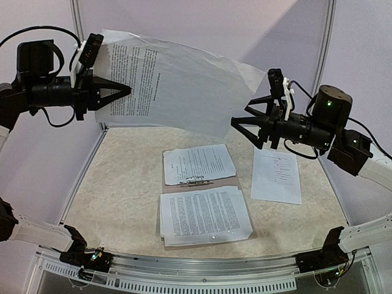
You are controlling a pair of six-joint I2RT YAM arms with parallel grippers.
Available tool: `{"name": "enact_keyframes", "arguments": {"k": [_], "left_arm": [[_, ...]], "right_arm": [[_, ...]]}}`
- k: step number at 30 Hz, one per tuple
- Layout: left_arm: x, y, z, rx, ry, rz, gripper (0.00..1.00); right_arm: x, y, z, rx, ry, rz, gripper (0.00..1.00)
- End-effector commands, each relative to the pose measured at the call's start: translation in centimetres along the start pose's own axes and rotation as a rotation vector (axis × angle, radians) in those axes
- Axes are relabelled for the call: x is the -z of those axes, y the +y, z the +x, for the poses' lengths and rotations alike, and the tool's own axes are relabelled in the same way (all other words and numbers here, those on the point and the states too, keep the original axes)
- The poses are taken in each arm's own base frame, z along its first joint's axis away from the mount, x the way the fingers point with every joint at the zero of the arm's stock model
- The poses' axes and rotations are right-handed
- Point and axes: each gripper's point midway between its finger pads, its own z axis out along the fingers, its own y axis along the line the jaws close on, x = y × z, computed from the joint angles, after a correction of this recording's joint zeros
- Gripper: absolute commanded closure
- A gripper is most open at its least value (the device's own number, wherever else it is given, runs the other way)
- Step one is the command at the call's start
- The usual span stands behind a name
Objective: Put the files into the folder
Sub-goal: Pass from the left arm to the right, then place the file on the spring clip of the folder.
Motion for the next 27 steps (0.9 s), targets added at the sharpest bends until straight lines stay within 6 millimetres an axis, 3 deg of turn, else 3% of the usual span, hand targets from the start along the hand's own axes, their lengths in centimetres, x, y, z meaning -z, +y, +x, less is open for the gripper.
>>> {"name": "enact_keyframes", "arguments": {"k": [1,4,6,9,10,11,12,13,15,16,19,22,27], "left_arm": [[0.1,-0.2,0.0,0.028,-0.019,0.03,1.0],[0.1,-0.3,0.0,0.032,-0.024,0.042,1.0],[0.1,-0.2,-0.1,0.035,-0.028,0.044,1.0],[-0.1,-0.1,0.3,0.049,-0.022,0.048,1.0],[-0.3,0.0,0.6,0.056,-0.017,0.044,1.0],[-0.4,0.3,0.9,0.061,-0.011,0.033,0.92],[-0.5,0.7,1.3,0.068,-0.002,0.013,0.65],[-0.6,1.3,1.6,0.073,0.01,-0.015,0.47],[-0.6,2.5,2.2,0.072,0.035,-0.083,0.3],[-0.6,3.3,2.5,0.071,0.046,-0.121,0.28],[-0.8,5.0,3.4,0.075,0.071,-0.188,0.32],[-1.3,6.4,4.8,0.104,0.084,-0.208,0.49],[-2.3,7.6,7.3,0.146,0.087,-0.167,0.77]], "right_arm": [[-0.8,1.3,-1.9,-0.03,-0.093,-0.109,0.29],[-1.2,1.5,-2.1,-0.049,-0.114,-0.141,0.47],[-1.4,1.9,-2.3,-0.063,-0.121,-0.182,0.63],[-1.8,2.3,-2.1,-0.081,-0.113,-0.229,0.97],[-1.9,2.2,-2.0,-0.085,-0.11,-0.23,1.0],[-2.0,2.0,-2.0,-0.092,-0.106,-0.221,1.0],[-2.0,1.5,-2.0,-0.106,-0.1,-0.207,1.0],[-2.0,1.0,-1.9,-0.118,-0.09,-0.188,1.0],[-2.2,-0.4,-1.5,-0.145,-0.049,-0.146,1.0],[-2.3,-1.1,-1.0,-0.151,-0.023,-0.127,1.0],[-2.4,-2.5,0.8,-0.161,0.052,-0.11,1.0],[-2.5,-3.4,2.6,-0.184,0.124,-0.13,1.0],[-2.4,-4.6,3.5,-0.212,0.154,-0.173,1.0]]}}
